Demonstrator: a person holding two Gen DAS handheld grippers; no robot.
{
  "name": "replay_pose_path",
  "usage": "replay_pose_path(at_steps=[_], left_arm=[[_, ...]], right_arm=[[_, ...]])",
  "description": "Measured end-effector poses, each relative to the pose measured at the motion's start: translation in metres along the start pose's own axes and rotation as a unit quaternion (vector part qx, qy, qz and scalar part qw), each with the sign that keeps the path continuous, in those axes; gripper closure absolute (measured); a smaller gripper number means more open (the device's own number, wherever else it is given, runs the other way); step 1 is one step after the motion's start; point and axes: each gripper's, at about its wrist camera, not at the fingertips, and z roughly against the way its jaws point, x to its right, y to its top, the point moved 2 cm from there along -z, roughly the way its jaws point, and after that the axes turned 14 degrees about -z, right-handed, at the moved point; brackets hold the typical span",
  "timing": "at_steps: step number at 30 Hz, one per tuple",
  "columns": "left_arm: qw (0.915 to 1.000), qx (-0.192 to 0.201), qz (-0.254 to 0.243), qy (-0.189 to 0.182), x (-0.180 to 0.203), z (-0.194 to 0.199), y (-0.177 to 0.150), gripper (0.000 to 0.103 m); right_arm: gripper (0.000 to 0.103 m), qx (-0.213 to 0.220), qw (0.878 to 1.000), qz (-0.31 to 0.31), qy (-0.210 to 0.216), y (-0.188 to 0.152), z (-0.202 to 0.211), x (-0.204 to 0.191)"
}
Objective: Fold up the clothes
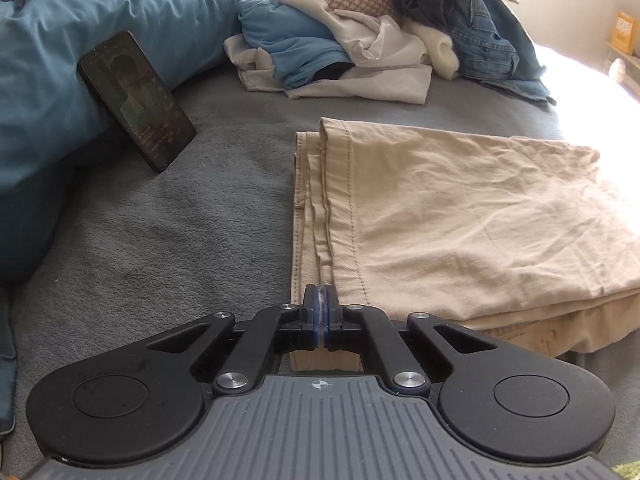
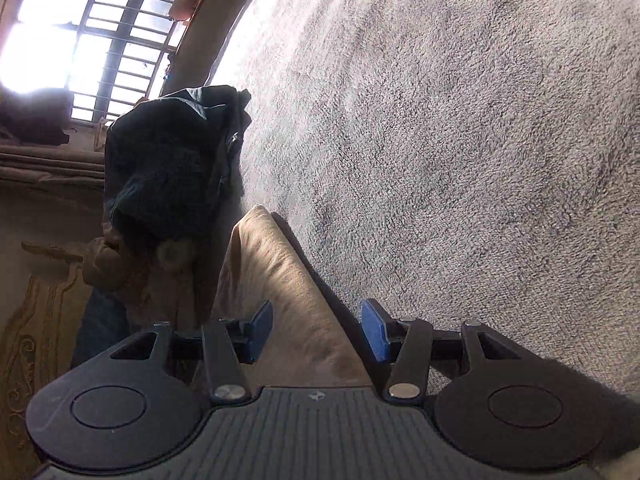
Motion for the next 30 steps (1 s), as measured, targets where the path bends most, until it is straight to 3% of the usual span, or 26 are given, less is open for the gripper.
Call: replay_pose_path(at_steps=[3, 10, 14, 17, 20, 22, 24, 26, 28, 30], left_arm=[[0.9998, -0.005, -0.012, 0.012, 0.004, -0.003, 0.001, 0.103], [0.9999, 0.0, -0.009, 0.005, -0.004, 0.01, 0.008, 0.101], [0.9987, 0.036, 0.018, 0.031, -0.017, 0.029, 0.017, 0.101], [0.9972, 0.074, 0.013, 0.002, -0.007, 0.03, 0.036, 0.1], [0.9941, 0.098, -0.017, -0.041, 0.021, 0.016, 0.058, 0.096], [0.9915, 0.103, -0.041, -0.068, 0.042, 0.0, 0.07, 0.095], [0.991, 0.102, -0.052, -0.069, 0.054, -0.016, 0.07, 0.094], [0.9924, 0.092, -0.055, -0.061, 0.06, -0.033, 0.066, 0.094], [0.997, 0.051, -0.05, -0.029, 0.052, -0.054, 0.053, 0.093], [0.9976, 0.053, -0.024, -0.036, 0.039, -0.057, 0.044, 0.092]], right_arm=[[0.05, -0.024, 0.999, -0.009, -0.022, 0.002, -0.006, 0.011], [0.047, -0.038, 0.999, -0.028, -0.012, 0.003, -0.004, 0.018], [0.047, -0.037, 0.999, -0.021, -0.017, 0.004, -0.005, 0.016], [0.047, -0.021, 0.999, 0.007, -0.023, 0.002, -0.007, 0.005], [0.048, 0.021, 0.996, 0.078, -0.03, -0.006, 0.002, -0.016], [0.049, 0.048, 0.99, 0.129, -0.035, -0.013, 0.007, -0.03], [0.052, 0.065, 0.98, 0.184, -0.04, -0.025, 0.01, -0.043], [0.056, 0.076, 0.964, 0.251, -0.049, -0.04, 0.01, -0.057], [0.059, 0.075, 0.943, 0.316, -0.073, -0.055, 0.002, -0.066], [0.061, 0.05, 0.924, 0.358, -0.128, -0.065, -0.018, -0.065]])
